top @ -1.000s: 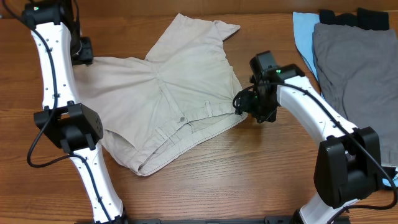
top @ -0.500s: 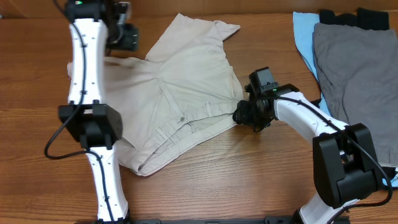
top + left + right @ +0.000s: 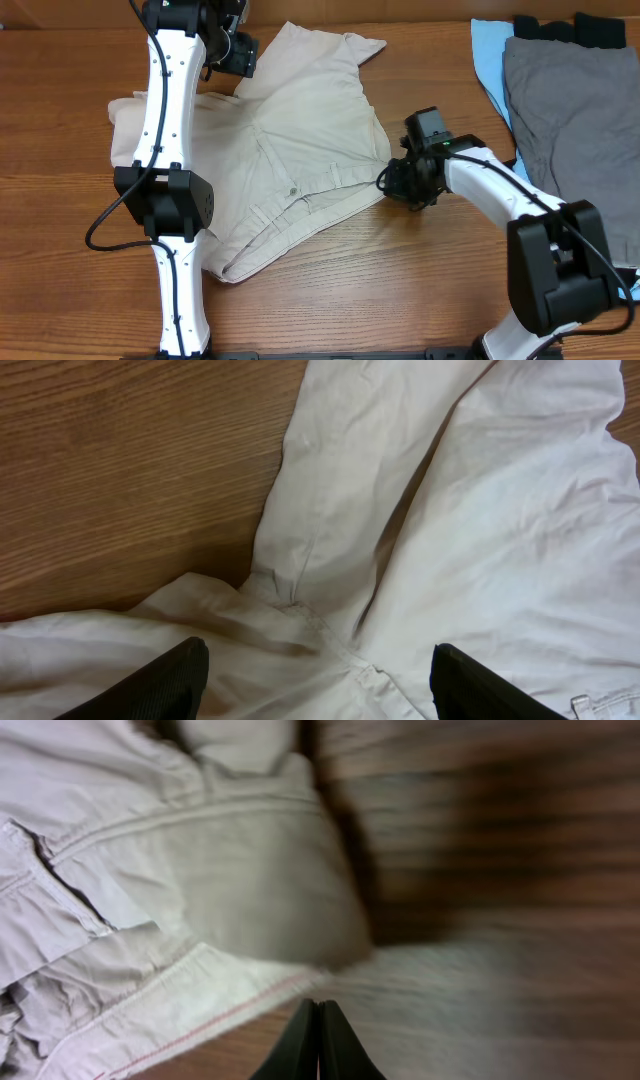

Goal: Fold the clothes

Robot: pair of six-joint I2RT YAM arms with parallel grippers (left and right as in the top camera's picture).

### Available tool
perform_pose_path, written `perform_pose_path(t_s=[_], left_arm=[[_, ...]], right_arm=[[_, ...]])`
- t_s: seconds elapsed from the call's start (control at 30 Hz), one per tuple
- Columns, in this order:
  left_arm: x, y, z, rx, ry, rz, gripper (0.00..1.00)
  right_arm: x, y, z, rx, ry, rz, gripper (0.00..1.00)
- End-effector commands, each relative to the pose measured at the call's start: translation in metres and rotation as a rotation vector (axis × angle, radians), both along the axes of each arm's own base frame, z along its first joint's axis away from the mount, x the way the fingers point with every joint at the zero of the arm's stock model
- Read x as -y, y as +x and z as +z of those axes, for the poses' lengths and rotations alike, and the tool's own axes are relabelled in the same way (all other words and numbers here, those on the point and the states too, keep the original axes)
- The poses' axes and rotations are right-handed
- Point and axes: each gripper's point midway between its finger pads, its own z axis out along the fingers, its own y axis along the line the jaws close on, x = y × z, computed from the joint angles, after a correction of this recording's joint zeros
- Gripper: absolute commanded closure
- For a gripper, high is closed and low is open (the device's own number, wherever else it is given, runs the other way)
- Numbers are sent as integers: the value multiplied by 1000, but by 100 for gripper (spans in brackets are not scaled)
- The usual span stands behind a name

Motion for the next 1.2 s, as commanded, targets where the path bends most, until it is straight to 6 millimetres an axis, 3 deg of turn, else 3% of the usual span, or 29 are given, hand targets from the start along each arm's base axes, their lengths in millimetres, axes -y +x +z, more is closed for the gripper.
perform_pose_path(t_s=[0.0, 0.1, 0.23, 0.57, 0.67, 0.77, 0.9, 1.0, 1.17], left_arm=[[6, 1, 18, 46, -6, -28, 27], [6, 2, 19, 54, -8, -28, 27], [10, 6, 21, 70, -25, -37, 24], [25, 12, 27, 110, -57, -89, 18], [43, 15, 31, 148, -48, -146, 16], [55, 19, 35, 184, -37, -192, 16], [64, 23, 39, 212, -41, -206, 14], [64, 22, 38, 207, -43, -202, 12], [63, 18, 35, 184, -41, -200, 11]], right_arm=[[18, 7, 35, 67, 25, -72, 96], [44, 5, 63, 99, 29, -144, 96], [75, -7, 79, 87, 16, -224, 96], [136, -46, 69, -78, -117, -383, 96], [147, -50, 69, -101, -114, -425, 96], [128, -36, 76, -39, 19, -343, 94], [95, -11, 88, 90, 118, -211, 56], [71, 5, 90, 164, 124, -130, 35], [34, 22, 81, 235, 108, -13, 21]])
